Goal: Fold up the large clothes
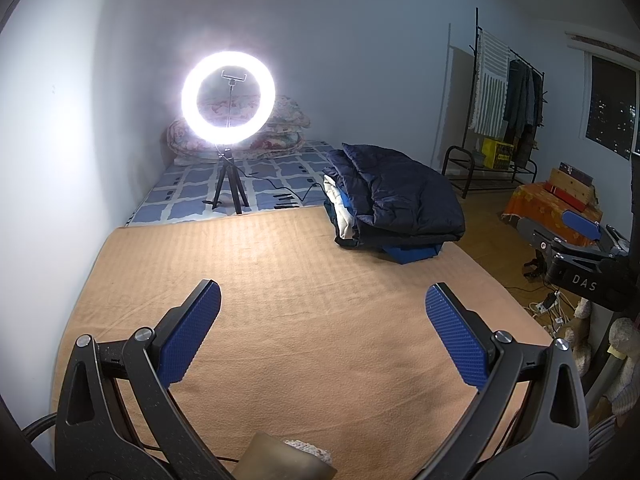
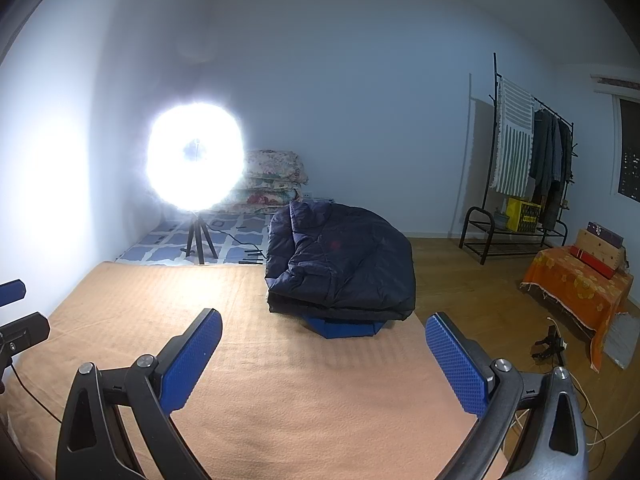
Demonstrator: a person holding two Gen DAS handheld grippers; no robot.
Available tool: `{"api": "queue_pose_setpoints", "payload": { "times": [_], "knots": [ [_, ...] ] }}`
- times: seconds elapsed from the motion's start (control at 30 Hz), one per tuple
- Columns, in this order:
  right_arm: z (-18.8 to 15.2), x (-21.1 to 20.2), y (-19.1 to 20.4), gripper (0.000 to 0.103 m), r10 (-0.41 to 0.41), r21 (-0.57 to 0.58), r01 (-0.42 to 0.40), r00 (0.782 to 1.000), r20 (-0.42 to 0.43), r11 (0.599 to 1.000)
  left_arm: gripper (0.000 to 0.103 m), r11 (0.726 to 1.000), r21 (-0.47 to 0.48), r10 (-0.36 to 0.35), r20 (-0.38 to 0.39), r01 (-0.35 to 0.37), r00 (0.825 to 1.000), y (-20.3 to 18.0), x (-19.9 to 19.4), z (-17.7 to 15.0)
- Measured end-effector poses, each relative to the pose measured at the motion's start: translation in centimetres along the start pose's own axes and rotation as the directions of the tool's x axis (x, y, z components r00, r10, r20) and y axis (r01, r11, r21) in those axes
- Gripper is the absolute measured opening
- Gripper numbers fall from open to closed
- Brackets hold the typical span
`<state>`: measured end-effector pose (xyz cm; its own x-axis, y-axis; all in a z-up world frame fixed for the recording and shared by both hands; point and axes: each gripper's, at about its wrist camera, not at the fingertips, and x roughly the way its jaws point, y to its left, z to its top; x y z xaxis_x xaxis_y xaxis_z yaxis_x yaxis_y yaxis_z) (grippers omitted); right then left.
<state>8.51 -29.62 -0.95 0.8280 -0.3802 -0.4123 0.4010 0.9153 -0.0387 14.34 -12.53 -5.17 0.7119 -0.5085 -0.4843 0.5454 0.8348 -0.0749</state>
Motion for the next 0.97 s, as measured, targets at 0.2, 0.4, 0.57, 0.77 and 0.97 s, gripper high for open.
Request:
{"api": "queue_pose_setpoints", "payload": {
  "times": [0.2, 0.4, 0.57, 0.77, 0.97],
  "knots": [
    [0.0, 0.0, 0.0, 0.103, 0.002, -0.001, -0.002, 1.0, -0.002, 1.0, 0.103, 1.0, -0.002, 0.0, 0.001, 0.0, 1.0, 0.0, -0.1, 0.0],
    [-0.1, 0.0, -0.2, 0.103, 0.001, 0.005, -0.001, 1.0, -0.005, 1.0, 0.103, 1.0, 0.005, 0.001, 0.003, -0.001, 1.0, 0.0, -0.1, 0.0],
    [-0.1, 0.0, -0.3, 0.103, 0.004, 0.009, -0.004, 1.0, -0.009, 1.0, 0.103, 1.0, 0.024, 0.02, 0.01, -0.02, 1.0, -0.7, -0.5, 0.1],
    [-0.2, 0.0, 0.0, 0.103, 0.006, 0.0, -0.006, 1.0, -0.01, 1.0, 0.103, 0.998, 0.032, 0.046, 0.022, -0.047, 0.999, -1.1, -0.8, 0.0],
    [-0.3, 0.2, 0.0, 0.103, 0.003, -0.011, -0.004, 1.0, -0.01, 1.0, 0.103, 0.992, 0.066, 0.099, 0.072, -0.104, 0.993, -1.6, -1.3, -0.3]
  ]
}}
